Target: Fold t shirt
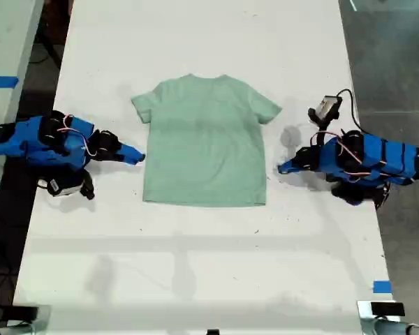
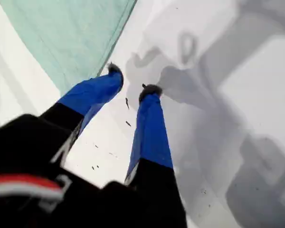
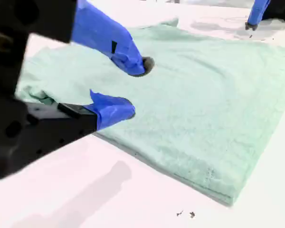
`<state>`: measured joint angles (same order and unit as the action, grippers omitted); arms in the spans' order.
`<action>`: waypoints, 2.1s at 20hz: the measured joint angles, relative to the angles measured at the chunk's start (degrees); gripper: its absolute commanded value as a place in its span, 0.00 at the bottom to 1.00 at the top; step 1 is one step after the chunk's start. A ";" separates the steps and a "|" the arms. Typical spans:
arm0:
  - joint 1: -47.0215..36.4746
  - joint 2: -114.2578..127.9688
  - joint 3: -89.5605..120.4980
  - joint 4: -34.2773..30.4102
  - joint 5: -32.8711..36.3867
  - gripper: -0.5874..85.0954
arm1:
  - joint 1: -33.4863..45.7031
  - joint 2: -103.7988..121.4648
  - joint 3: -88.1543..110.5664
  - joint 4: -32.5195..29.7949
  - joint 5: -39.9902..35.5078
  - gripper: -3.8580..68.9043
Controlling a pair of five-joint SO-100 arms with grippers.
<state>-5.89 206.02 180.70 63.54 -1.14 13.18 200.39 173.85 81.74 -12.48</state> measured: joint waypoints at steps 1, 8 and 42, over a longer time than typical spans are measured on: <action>0.00 0.00 0.00 0.00 0.00 0.14 | 0.09 0.00 0.00 0.00 0.00 0.21; 0.00 0.00 0.00 0.00 0.00 0.14 | -10.72 -0.09 -0.18 -0.97 14.85 0.11; 0.00 0.00 0.00 0.00 0.00 0.14 | 50.89 -124.80 -90.00 -10.90 -36.12 0.07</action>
<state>-5.89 206.02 180.70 63.54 -1.14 64.07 75.59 83.85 70.84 -48.60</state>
